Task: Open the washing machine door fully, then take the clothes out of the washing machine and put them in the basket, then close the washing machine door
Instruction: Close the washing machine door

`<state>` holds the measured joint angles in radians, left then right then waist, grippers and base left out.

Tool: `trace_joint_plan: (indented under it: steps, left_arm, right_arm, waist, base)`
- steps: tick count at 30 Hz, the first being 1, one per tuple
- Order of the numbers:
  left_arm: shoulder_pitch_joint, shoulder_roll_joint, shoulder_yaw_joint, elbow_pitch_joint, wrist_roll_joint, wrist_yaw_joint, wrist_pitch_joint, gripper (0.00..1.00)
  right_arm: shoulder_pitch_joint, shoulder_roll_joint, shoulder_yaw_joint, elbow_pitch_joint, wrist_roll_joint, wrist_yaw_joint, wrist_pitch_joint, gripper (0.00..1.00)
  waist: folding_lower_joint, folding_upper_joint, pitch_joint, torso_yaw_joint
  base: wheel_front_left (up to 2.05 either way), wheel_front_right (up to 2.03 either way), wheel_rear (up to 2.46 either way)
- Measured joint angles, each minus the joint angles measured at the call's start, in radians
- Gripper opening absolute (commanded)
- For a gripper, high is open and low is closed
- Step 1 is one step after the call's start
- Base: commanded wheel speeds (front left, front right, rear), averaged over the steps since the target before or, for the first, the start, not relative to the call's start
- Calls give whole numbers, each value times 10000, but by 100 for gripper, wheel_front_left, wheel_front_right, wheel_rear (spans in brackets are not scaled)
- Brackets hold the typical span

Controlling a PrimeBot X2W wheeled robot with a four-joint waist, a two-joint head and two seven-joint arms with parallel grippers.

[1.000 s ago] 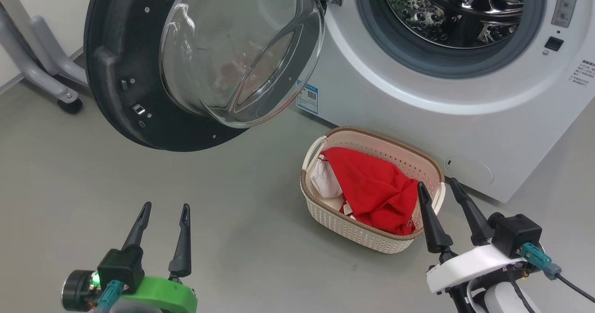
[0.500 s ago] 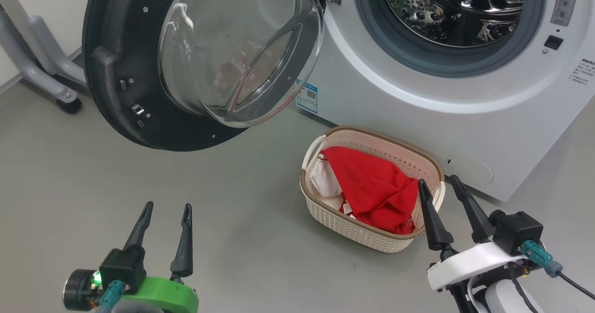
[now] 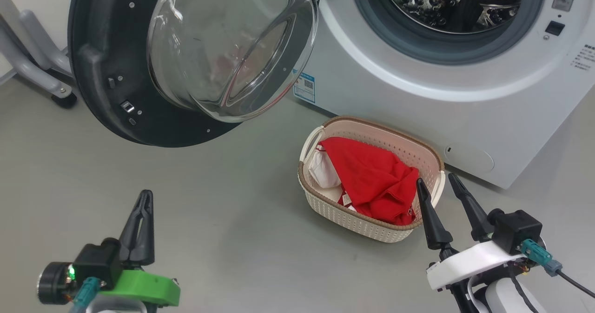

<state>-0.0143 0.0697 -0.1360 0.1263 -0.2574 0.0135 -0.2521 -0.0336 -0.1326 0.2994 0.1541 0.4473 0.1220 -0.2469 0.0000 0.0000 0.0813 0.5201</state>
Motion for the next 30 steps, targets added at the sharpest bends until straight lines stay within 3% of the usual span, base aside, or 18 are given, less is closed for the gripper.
trace_joint_plan:
  steps: [9, 17, 23, 30]
  left_arm:
    - [-545, 1016, 1127, -1233, -46, -12, 0, 0]
    - [-1551, 2686, 3168, -2115, -508, -10, 25, 0]
    - [-2766, 3586, 4867, -2017, -1743, -31, 483, 0]
    - [-3984, 4366, 6546, -650, -3382, -25, 1383, 0]
  right_arm:
    - [-336, -215, 313, -430, -209, 0, 395, 100]
    - [-734, -525, 393, -815, -370, 0, 679, 100]
    - [-1117, -740, 454, -890, -456, 0, 803, 100]
    - [-1451, -803, 514, -936, -454, 0, 802, 100]
  waist:
    - [0, 0, 725, -219]
    - [0, 0, 1657, -516]
    - [1, 0, 2301, -865]
    - [1, 0, 2694, -1483]
  base:
    - [0, 0, 0]
    - [0, 0, 0]
    - [0, 0, 0]
    - [0, 0, 0]
